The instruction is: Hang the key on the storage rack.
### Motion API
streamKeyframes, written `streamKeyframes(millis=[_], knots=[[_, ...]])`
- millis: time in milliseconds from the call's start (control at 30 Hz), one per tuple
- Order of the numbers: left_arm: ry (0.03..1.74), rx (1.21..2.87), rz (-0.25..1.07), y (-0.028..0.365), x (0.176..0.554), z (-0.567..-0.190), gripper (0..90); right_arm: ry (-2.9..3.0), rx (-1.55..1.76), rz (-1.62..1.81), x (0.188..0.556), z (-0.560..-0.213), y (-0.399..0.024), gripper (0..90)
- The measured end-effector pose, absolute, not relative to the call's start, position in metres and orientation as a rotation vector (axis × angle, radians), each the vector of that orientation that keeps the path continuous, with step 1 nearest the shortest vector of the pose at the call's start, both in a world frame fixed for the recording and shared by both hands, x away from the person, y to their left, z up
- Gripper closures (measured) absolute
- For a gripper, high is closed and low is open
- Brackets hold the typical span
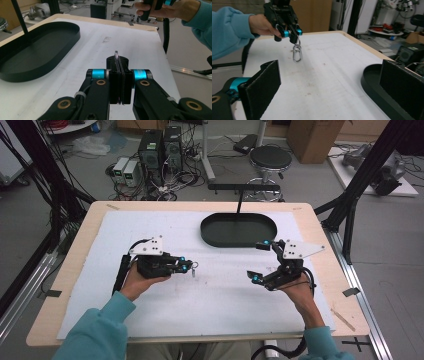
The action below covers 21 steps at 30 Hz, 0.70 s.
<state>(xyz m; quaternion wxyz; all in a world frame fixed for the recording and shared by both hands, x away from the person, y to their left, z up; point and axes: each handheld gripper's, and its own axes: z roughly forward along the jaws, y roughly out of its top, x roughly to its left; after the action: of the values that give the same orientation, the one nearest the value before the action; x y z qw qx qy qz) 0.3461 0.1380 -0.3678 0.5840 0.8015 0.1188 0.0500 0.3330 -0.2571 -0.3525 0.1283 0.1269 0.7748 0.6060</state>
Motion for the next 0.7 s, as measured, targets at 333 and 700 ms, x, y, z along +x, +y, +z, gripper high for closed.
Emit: streamKeyframes(millis=[333,700], knots=[[0.233,1.859,0.106,0.117,0.349,-0.359,88.3,2.359,0.244,1.762,0.345,-0.337,-0.229,3.2],[0.200,1.837,0.100,0.107,0.348,-0.350,88.3,2.452,0.134,1.754,0.355,-0.334,-0.200,5.9]])
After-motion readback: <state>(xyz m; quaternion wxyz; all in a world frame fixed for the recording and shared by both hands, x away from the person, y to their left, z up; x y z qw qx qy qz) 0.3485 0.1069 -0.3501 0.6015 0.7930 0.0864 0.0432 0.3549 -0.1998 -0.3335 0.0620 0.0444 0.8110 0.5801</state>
